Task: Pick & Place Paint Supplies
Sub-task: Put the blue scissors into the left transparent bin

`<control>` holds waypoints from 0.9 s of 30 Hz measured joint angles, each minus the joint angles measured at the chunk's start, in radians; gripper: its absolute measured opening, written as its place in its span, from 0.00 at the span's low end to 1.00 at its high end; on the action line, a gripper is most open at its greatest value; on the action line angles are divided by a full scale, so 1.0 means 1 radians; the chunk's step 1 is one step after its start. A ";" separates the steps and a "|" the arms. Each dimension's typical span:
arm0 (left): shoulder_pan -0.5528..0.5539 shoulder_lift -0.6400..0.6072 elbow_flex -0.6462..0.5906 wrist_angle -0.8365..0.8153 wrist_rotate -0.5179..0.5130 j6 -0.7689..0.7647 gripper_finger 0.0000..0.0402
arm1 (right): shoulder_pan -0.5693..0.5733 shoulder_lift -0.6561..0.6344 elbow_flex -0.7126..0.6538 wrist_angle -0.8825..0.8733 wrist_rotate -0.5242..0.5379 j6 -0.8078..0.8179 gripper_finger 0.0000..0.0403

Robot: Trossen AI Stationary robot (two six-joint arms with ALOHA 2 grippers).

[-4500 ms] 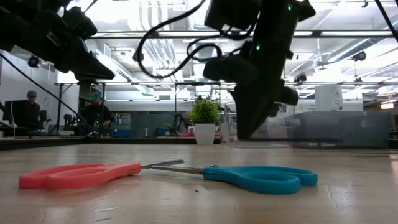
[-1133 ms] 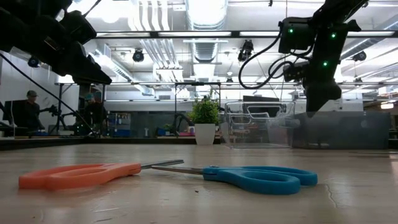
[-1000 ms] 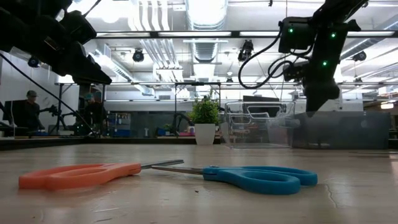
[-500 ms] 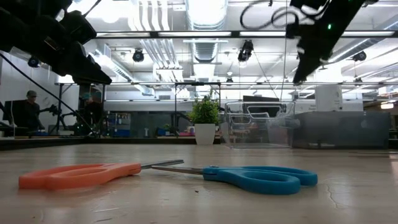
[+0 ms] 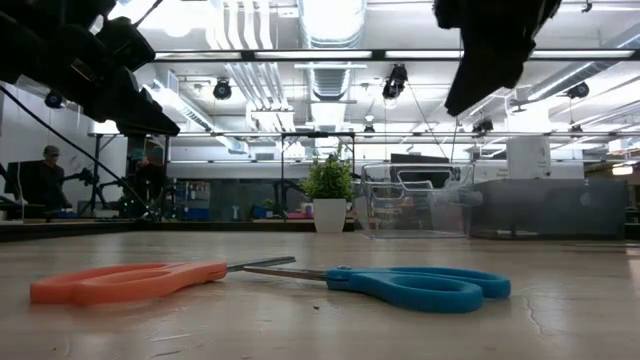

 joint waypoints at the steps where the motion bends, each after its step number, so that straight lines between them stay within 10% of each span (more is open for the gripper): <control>1: 0.000 0.000 0.000 0.000 0.000 0.000 0.15 | 0.020 0.041 0.024 -0.011 0.012 0.017 0.31; 14: 0.000 0.000 0.000 0.000 0.000 0.000 0.15 | 0.075 0.500 0.457 -0.278 -0.129 0.220 0.31; 27: 0.000 0.000 0.000 0.000 0.000 0.000 0.15 | 0.088 0.553 0.567 -0.356 -0.070 0.219 0.31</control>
